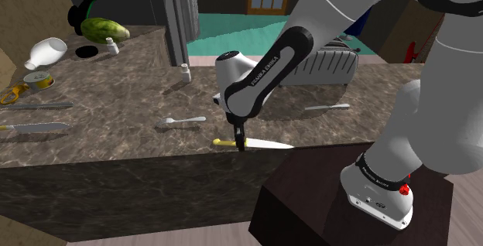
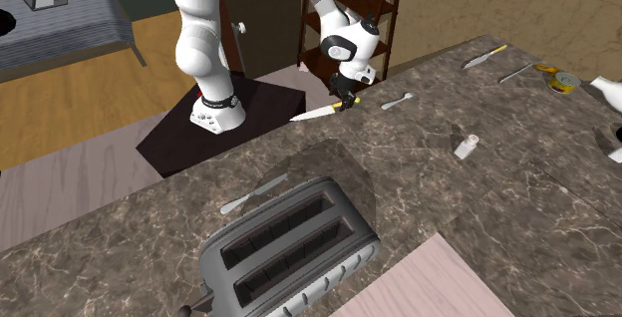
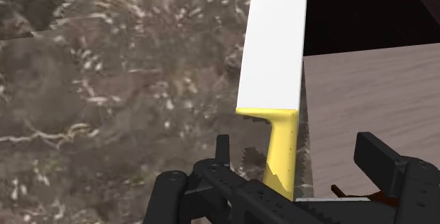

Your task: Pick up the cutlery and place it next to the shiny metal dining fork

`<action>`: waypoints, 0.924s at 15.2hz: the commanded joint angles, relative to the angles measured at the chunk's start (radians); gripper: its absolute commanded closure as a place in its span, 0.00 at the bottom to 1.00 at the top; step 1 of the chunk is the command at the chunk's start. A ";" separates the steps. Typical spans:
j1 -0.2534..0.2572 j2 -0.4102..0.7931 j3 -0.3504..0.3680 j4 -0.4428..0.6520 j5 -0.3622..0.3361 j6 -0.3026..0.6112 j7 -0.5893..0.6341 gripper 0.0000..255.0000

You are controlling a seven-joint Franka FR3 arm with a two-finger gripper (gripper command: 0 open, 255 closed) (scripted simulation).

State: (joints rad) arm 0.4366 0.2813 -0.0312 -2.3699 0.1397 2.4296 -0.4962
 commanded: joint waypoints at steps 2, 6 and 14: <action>0.000 0.000 0.000 0.000 0.000 0.000 0.000 0.00; -0.002 -0.089 -0.011 0.039 -0.022 -0.128 0.014 0.00; -0.002 -0.089 -0.011 0.039 -0.022 -0.128 0.014 0.00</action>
